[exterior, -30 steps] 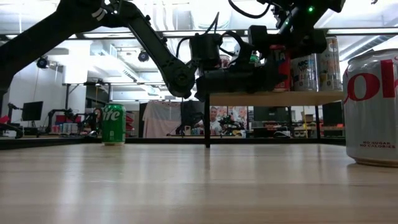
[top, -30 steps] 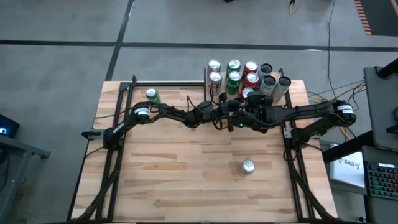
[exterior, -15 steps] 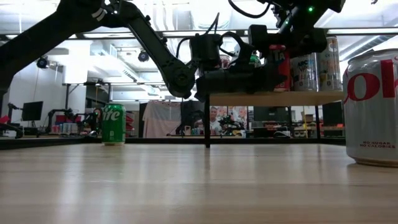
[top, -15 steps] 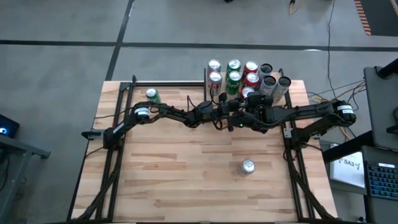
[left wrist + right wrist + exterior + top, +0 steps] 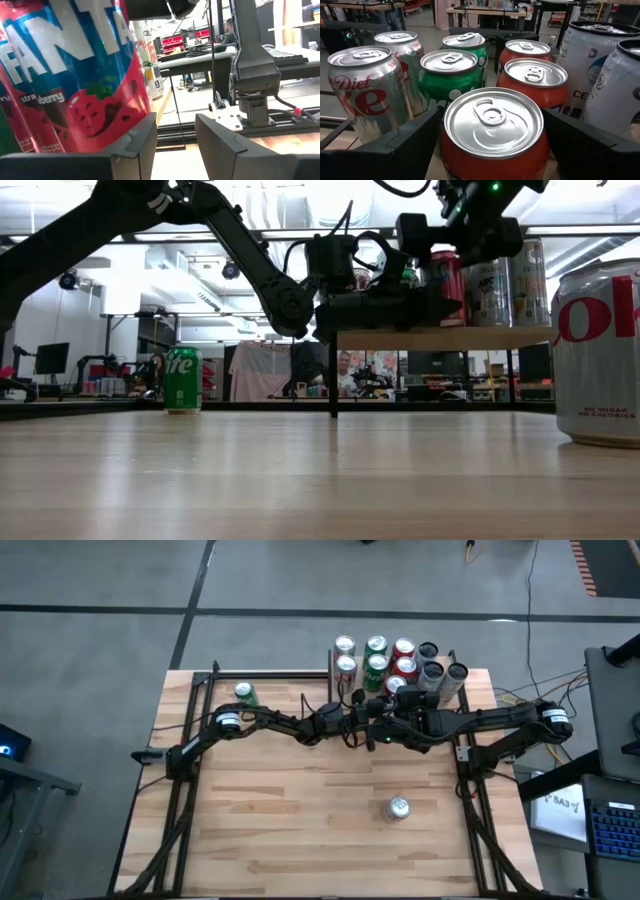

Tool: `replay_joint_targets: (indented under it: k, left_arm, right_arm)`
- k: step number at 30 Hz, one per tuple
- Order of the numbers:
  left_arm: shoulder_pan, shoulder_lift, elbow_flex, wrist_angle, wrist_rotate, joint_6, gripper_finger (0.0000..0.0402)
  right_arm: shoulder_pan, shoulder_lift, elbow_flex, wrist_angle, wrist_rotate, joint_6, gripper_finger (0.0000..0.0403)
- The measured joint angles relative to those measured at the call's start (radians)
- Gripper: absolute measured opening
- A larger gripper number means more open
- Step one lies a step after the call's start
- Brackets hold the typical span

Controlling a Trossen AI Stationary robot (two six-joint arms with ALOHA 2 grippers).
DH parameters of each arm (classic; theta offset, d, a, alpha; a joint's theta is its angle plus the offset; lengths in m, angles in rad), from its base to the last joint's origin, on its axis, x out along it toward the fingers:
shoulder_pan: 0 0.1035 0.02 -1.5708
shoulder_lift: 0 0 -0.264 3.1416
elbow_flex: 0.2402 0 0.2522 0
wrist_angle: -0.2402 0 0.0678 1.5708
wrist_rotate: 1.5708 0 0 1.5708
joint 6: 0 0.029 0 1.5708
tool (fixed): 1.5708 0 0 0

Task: Place canned beverage on shelf
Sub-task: Put the orange soda can on the shelf aligned in front of the other orange soda can

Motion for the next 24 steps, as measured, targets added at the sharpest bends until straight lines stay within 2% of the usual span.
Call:
replay_joint_targets:
  k: [24]
  left_arm:
    - [0.004, 0.001, 0.000, -0.003, 0.006, 0.008, 0.0121]
  right_arm:
    - [0.009, -0.013, 0.004, 0.001, 0.025, -0.010, 0.0334]
